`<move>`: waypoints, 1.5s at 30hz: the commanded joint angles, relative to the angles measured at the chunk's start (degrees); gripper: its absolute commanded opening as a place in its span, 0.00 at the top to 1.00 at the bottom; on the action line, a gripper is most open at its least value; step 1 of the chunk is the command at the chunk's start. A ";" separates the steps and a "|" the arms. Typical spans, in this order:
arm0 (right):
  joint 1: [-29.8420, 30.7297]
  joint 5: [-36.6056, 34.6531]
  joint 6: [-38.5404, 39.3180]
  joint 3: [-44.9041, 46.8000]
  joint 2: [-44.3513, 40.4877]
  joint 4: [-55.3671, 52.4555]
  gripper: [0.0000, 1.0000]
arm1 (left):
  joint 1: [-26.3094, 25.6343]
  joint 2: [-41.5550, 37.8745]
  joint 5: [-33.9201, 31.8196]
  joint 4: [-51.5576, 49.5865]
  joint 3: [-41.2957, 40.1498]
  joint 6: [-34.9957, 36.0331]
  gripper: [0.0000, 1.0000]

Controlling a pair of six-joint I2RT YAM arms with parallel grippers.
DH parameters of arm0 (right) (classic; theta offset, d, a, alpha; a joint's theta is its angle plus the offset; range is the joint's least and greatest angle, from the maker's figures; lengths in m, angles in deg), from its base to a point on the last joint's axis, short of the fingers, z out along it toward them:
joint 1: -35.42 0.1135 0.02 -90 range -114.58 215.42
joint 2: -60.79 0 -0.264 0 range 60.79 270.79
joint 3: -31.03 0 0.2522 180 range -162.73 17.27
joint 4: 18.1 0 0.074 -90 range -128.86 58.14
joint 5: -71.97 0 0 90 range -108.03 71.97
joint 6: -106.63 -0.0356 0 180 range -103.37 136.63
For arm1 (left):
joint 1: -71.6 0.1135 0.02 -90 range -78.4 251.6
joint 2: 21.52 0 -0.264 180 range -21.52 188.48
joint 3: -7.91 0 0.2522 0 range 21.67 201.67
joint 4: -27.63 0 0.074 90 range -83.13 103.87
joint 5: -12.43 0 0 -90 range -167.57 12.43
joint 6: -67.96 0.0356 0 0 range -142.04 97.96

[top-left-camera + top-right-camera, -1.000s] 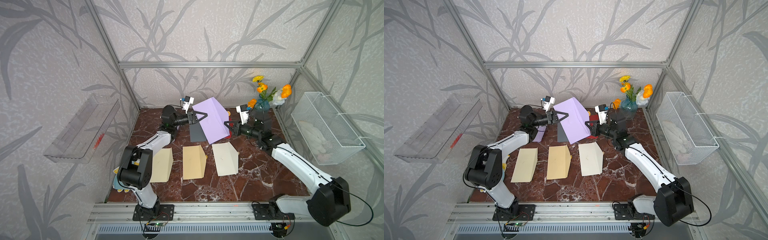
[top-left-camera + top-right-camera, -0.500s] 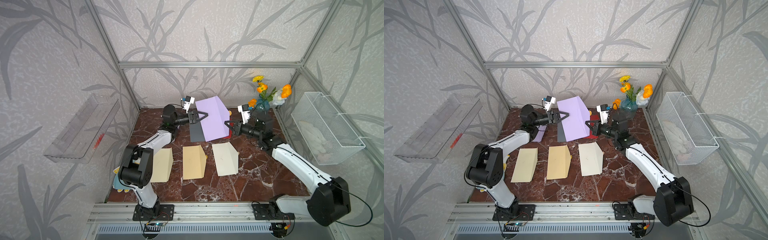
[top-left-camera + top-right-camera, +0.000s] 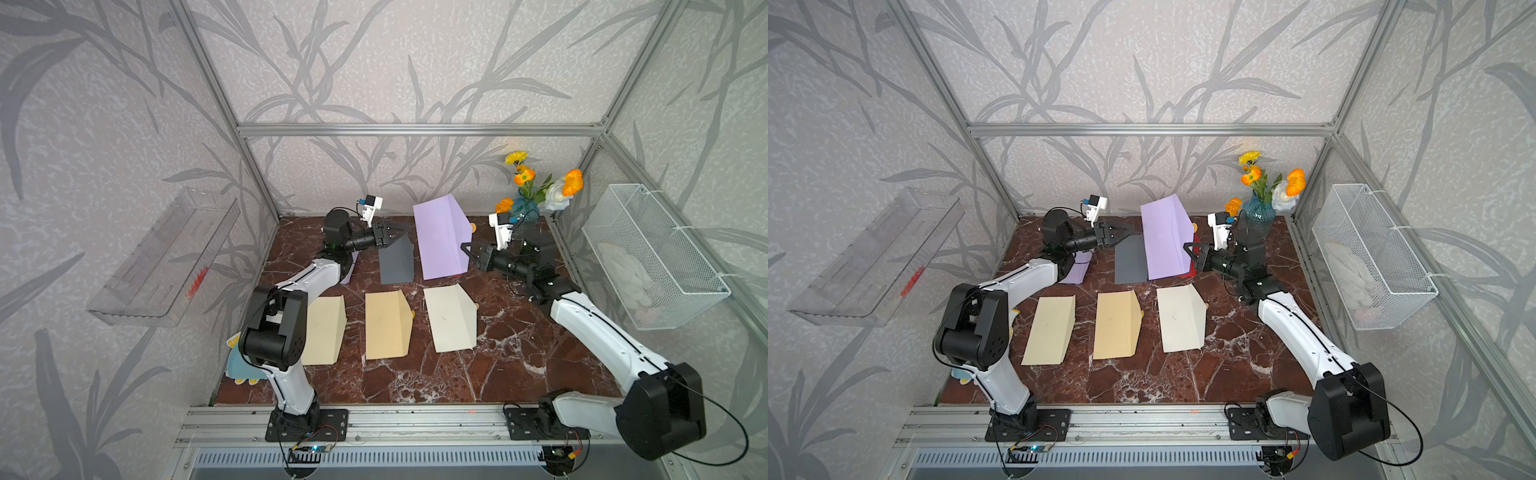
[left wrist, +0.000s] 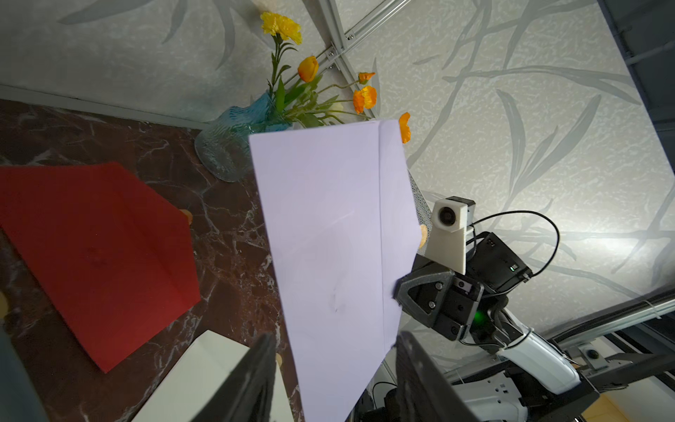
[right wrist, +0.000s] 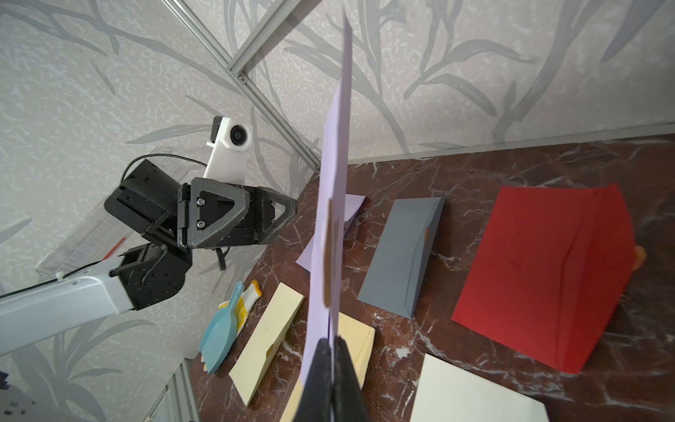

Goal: Open the envelope
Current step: Place the envelope at the center of the board.

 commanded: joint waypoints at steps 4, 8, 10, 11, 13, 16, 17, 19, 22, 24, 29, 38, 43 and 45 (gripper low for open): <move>-3.22 -7.14 8.07 -0.58 -5.77 -13.61 1.00 | 0.74 -3.89 -3.37 -7.65 0.10 7.10 0.46; -4.08 -12.39 10.98 -0.98 -7.56 -20.22 1.00 | 1.00 -3.63 -3.84 -6.95 0.06 6.48 0.46; -4.34 -14.58 12.19 -0.83 -8.34 -22.59 1.00 | 1.18 -3.39 -3.91 -6.09 -0.10 5.81 0.46; -4.35 -15.93 12.68 -0.65 -8.75 -23.64 1.00 | 1.26 -3.38 -3.79 -5.84 -0.12 5.47 0.46; -4.43 -19.22 13.73 -0.39 -9.60 -25.86 1.00 | 1.44 -3.43 -3.68 -5.60 -0.20 5.18 0.46; -4.70 -24.02 14.97 0.22 -10.48 -28.16 1.00 | 1.53 -3.48 -3.90 -5.46 -0.29 5.07 0.46; -4.78 -25.61 15.50 0.54 -10.61 -28.58 1.00 | 1.57 -3.50 -3.88 -5.36 -0.30 4.91 0.46; -5.08 -28.41 16.08 0.94 -10.13 -29.41 1.00 | 1.68 -3.47 -3.68 -5.11 -0.29 4.55 0.46; -5.57 -31.69 16.36 1.04 -7.88 -30.38 1.00 | 1.97 -3.92 -3.60 -4.81 -0.63 4.36 0.46; -5.74 -34.08 16.23 1.28 -6.02 -30.61 1.00 | 2.12 -4.18 -3.74 -4.73 -0.87 4.36 0.46; -6.62 -37.04 16.19 1.76 -1.54 -29.59 1.00 | 2.50 -4.85 -3.75 -4.75 -1.32 4.36 0.46; -9.93 -34.04 15.92 -0.51 6.97 -29.80 1.00 | 2.93 -4.08 -3.41 -2.99 -1.35 3.03 0.46; -11.79 -34.71 16.60 -2.79 12.38 -33.30 1.00 | 3.31 -3.72 -3.24 -1.66 -1.43 2.00 0.47; -12.25 -36.03 16.55 -3.17 13.64 -33.79 1.00 | 3.42 -3.38 -3.08 -0.79 -1.43 1.38 0.47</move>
